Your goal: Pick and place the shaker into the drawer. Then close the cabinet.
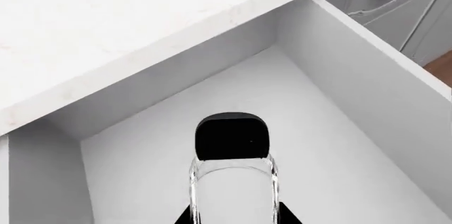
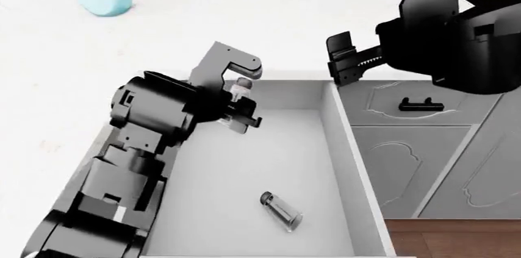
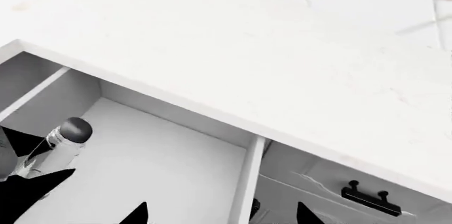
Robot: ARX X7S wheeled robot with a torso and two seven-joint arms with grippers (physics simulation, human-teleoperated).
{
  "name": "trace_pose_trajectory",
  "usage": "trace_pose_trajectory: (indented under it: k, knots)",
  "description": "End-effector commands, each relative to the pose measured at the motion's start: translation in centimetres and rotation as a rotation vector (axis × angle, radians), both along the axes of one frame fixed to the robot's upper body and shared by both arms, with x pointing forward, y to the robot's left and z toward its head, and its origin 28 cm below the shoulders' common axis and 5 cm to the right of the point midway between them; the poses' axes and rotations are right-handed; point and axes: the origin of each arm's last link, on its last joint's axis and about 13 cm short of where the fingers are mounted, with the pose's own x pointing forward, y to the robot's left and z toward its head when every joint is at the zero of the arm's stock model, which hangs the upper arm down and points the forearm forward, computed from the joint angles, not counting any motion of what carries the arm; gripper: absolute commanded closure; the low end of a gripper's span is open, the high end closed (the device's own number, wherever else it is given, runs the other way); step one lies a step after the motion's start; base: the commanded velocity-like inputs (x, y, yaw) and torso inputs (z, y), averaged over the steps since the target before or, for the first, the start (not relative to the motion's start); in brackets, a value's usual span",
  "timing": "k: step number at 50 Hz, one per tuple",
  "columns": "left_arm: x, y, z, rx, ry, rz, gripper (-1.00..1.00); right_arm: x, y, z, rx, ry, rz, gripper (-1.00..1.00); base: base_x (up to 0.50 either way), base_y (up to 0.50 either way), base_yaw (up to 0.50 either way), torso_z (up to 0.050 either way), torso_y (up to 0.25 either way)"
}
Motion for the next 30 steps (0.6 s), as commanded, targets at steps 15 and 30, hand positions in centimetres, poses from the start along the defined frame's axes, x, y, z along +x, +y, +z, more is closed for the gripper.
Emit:
trace_pose_trajectory:
  k: [15,30]
  knots:
    - [1.4,-0.4,-6.7,0.08,0.189,0.089,1.0,0.1,-0.9,-1.2,0.016,0.015,-0.027,-1.0,0.0,0.0,0.0,0.0,0.0]
    - [0.2,0.4,-9.4,0.167,0.306,0.075,1.0,0.5,-0.9,-2.1,0.015,0.028,-0.034,-1.0,0.0,0.0,0.0,0.0,0.0]
